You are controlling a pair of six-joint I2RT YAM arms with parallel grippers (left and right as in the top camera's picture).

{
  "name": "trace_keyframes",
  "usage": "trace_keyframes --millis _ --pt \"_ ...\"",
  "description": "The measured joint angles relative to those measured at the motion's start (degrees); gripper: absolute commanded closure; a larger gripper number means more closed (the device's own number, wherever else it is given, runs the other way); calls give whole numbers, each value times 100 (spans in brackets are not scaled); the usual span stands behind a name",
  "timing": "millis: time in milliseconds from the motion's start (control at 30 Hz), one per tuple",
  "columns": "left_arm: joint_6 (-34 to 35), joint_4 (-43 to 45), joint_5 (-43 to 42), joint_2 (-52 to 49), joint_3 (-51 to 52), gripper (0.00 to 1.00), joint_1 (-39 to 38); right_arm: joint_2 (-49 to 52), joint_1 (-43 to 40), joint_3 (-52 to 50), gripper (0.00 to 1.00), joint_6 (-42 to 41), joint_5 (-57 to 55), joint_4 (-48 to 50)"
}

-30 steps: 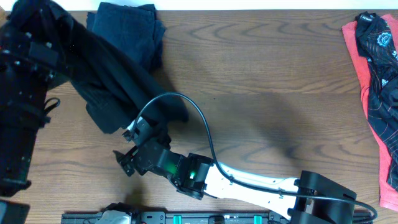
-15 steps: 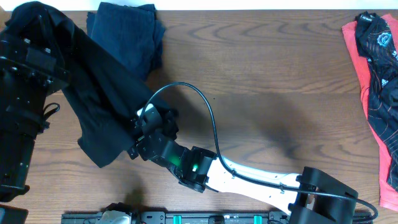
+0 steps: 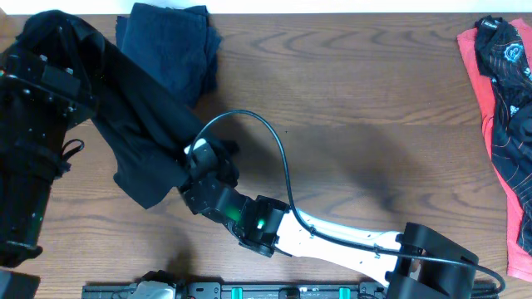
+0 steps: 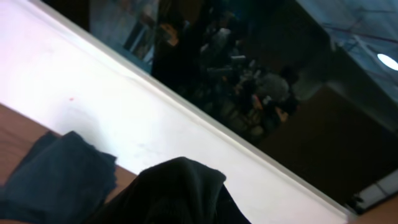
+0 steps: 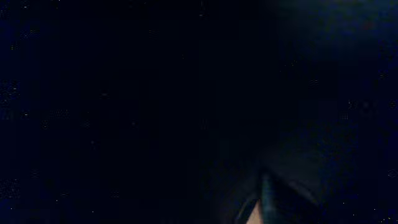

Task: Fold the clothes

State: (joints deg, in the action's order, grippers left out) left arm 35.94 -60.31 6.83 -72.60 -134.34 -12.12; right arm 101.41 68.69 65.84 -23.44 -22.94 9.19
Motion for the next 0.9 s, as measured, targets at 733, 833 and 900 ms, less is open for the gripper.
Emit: trace_keyframes --millis 733,833,900 --pt "-232 -26 616 -413 0 94 0 -459 -2 0 85 24 -133 -796" --pt "-260 -76 656 -435 0 94 0 -542 -7 0 94 7 -142 -817" --pt "-278 -92 671 -433 0 94 0 -546 -17 0 97 9 -153 -839"
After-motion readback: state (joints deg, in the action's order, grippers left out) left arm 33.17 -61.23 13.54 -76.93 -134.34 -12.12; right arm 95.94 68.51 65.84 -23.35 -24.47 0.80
